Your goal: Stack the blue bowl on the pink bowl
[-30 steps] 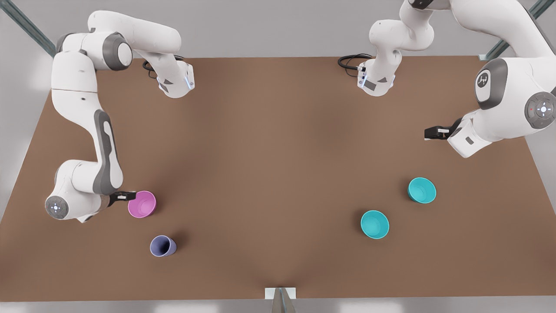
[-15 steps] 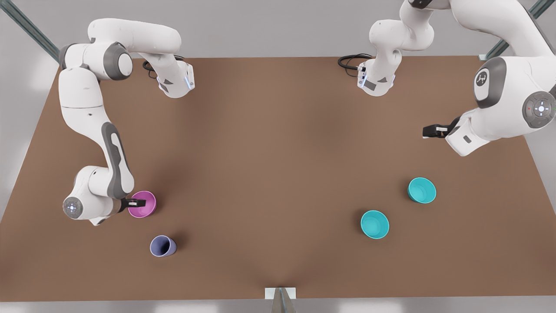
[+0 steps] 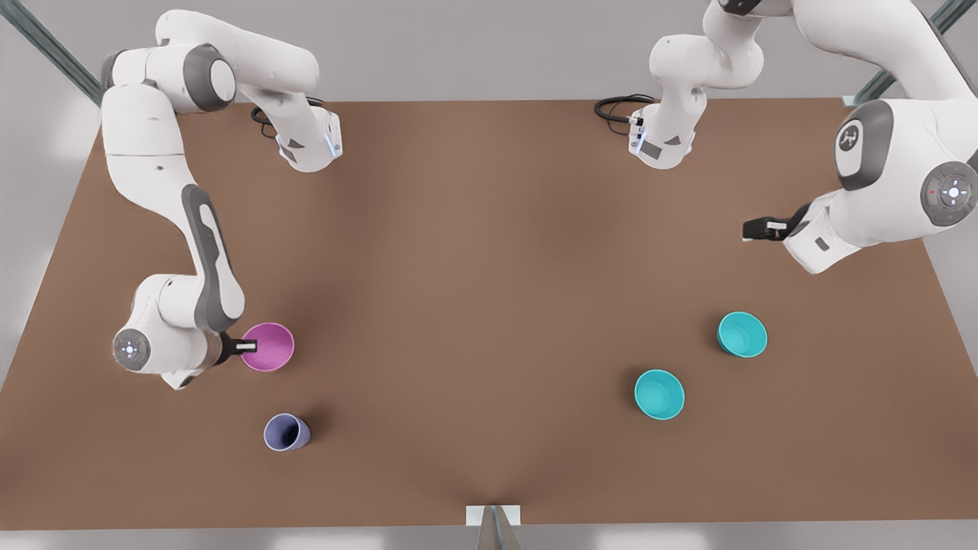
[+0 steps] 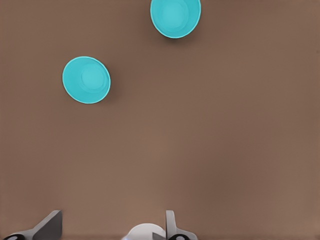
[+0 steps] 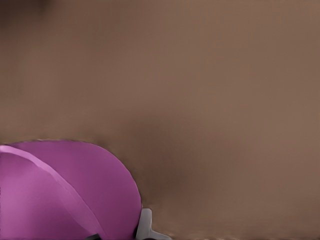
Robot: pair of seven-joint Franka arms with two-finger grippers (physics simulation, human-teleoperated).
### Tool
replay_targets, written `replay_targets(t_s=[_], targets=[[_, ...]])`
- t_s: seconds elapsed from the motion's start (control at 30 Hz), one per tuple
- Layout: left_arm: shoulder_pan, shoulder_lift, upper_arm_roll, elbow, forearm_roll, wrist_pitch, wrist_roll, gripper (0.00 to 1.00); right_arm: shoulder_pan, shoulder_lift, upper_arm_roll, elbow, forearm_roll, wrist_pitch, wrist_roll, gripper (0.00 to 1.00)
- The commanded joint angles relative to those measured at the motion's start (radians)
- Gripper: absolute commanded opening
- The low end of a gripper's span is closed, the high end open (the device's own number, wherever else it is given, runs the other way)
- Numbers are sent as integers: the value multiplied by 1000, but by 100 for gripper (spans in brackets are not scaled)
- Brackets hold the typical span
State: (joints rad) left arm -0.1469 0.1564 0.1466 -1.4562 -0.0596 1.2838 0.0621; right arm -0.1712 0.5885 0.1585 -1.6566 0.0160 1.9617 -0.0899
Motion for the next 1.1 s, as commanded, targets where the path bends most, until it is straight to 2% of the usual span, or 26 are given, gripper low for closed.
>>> replay_targets(t_s=[0.0, 0.07, 0.13, 0.17, 0.2, 0.27, 0.37, 0.5, 0.6, 0.63, 0.67, 0.73, 0.8, 0.87, 0.9, 0.97, 1.0, 1.03, 1.07], targets=[[1, 2, 1, 0, -3, -1, 1, 100, 61, -75, 33, -83, 56, -23, 202, 21], [23, 6, 4, 0, -3, -1, 1, 100, 202, -121, 32, -143, 114, 43, 382, 21], [50, 8, 4, 0, -28, 3, 5, 100, 383, -107, 33, -129, 275, 115, 662, 21], [46, 8, 1, 0, -23, 5, 2, 100, 469, -43, 33, -54, 358, 154, 777, 21], [47, 8, 2, 0, -25, 5, 1, 100, 545, 57, 33, 101, 387, 161, 903, 21], [43, 8, -1, -1, -25, 3, -1, 100, 628, 215, 33, 337, 384, 161, 1041, 21], [41, 8, -2, -1, -25, 5, 1, 100, 684, 369, 32, 523, 384, 200, 1196, 21], [52, 45, 1, 0, -22, 65, 1, 100, 708, 448, 30, 543, 377, 272, 1208, 21], [139, 127, 2, -1, -37, 117, 1, 100, 717, 471, 29, 544, 374, 312, 1204, 21], [164, 184, 22, -1, -46, 181, 5, 100, 717, 475, 27, 544, 374, 313, 1204, 38], [224, 271, 36, -1, -115, 265, 67, 100, 719, 475, 27, 544, 372, 313, 1204, 100], [247, 397, 37, -1, -160, 431, 277, 100, 720, 470, 29, 544, 374, 312, 1204, 100], [276, 442, 57, -1, -186, 512, 412, 100, 713, 427, 30, 543, 377, 269, 1202, 100], [280, 474, 57, -6, -226, 577, 426, 100, 648, 317, 29, 538, 372, 7, 1133, 100], [279, 499, 57, -9, -227, 604, 426, 100, 572, 255, 26, 538, 328, -200, 1014, 100], [282, 538, 59, -26, -270, 620, 426, 100, 400, 243, 26, 529, 86, -400, 621, 100], [280, 542, 57, -41, -273, 620, 426, 100, 299, 185, 30, 546, -16, -535, 399, 100], [277, 542, 57, -64, -273, 620, 426, 100, 228, 58, 27, 569, -157, -612, 132, 100], [277, 542, 57, -79, -273, 620, 426, 100, 202, -19, 32, 575, -272, -612, 0, 100]])
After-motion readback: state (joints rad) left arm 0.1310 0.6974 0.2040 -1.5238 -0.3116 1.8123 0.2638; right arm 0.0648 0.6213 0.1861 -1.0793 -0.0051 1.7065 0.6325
